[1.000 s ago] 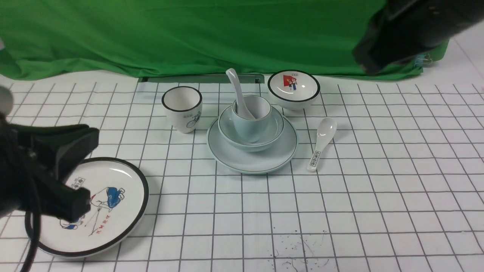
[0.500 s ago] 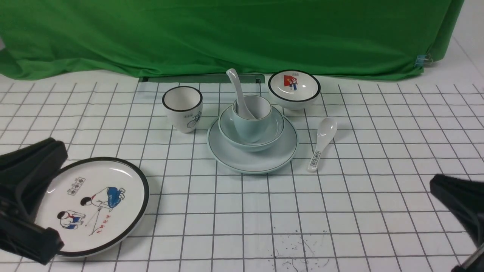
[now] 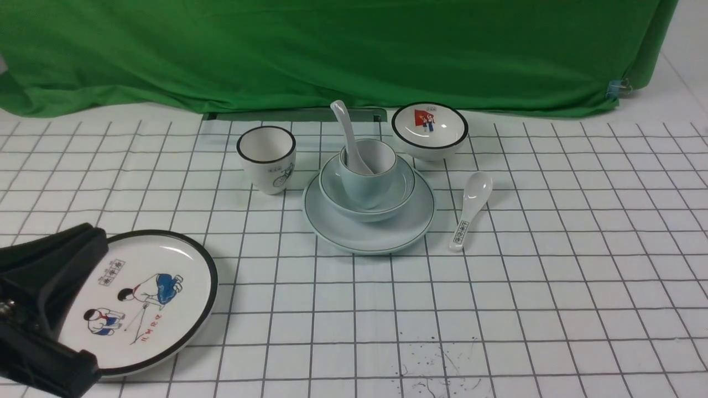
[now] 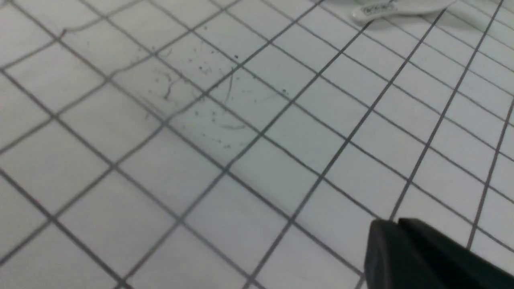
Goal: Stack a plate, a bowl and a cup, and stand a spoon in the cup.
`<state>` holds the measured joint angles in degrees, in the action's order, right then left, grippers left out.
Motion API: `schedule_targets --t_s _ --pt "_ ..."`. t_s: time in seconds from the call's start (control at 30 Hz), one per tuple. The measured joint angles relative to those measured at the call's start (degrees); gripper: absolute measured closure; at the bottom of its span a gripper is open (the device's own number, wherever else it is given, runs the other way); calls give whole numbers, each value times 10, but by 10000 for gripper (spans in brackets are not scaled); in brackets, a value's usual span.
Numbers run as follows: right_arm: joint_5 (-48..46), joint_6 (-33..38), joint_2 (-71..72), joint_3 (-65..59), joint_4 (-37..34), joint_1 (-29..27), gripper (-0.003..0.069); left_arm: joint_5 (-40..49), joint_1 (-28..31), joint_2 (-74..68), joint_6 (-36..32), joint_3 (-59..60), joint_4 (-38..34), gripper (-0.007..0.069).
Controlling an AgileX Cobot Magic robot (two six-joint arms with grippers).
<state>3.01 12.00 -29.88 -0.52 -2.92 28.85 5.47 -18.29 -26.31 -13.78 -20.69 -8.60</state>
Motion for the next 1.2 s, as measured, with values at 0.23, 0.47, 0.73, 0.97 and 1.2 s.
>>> schedule_targets --t_s 0.23,0.47,0.73,0.97,1.2 --pt "-30 -30 129 0 0 -79 591 2 0 0 0 1 0 655" --pt "-81 -33 288 0 0 -189 589 2 0 0 0 4 7 655" --pt "-155 -48 299 0 1 -238 586 3 0 0 0 5 11 653" --pt "-156 -47 299 0 1 -238 568 3 0 0 0 5 11 653" --pt "-157 -47 299 0 1 -238 547 3 0 0 0 5 11 653"
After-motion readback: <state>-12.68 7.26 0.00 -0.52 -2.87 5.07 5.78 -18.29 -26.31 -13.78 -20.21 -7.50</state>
